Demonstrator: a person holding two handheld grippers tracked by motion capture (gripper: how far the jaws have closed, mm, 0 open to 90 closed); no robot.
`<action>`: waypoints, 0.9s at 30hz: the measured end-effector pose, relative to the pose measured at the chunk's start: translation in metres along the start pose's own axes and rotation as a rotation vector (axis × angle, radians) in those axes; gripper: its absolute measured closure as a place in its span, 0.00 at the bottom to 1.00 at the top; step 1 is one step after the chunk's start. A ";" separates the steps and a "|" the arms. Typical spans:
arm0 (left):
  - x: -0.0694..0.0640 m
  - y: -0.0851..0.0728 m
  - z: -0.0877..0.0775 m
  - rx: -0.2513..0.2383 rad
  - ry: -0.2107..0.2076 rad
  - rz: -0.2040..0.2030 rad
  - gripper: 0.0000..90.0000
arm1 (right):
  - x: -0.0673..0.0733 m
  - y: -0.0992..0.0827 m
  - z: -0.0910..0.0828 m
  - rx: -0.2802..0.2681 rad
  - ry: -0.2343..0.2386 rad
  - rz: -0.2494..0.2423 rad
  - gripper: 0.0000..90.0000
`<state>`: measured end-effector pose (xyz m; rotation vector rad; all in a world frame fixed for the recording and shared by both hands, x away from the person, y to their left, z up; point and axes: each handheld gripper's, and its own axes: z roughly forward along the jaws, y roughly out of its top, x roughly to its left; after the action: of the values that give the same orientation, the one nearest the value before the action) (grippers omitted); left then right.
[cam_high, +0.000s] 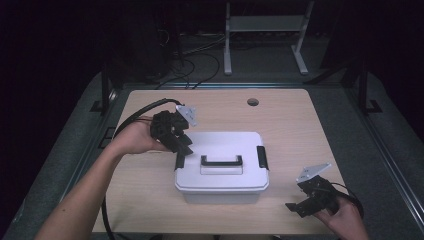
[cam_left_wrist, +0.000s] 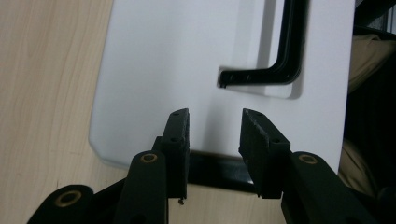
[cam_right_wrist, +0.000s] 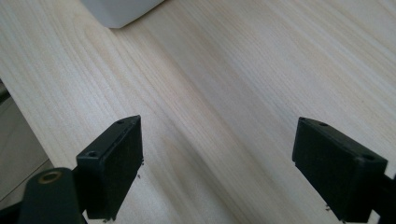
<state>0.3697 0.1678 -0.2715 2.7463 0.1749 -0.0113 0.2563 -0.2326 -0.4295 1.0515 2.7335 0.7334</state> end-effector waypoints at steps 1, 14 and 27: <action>0.000 -0.002 0.000 0.000 0.001 -0.003 0.69 | 0.000 0.000 0.000 0.002 -0.001 0.002 0.17; 0.000 -0.022 -0.001 -0.013 0.001 -0.035 0.65 | -0.001 -0.001 0.001 0.003 0.001 0.007 0.17; 0.003 -0.038 -0.001 -0.020 0.003 -0.058 0.63 | -0.002 0.001 -0.001 -0.005 0.001 0.010 0.17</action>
<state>0.3684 0.2029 -0.2853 2.7206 0.2542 -0.0215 0.2580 -0.2330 -0.4284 1.0647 2.7277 0.7415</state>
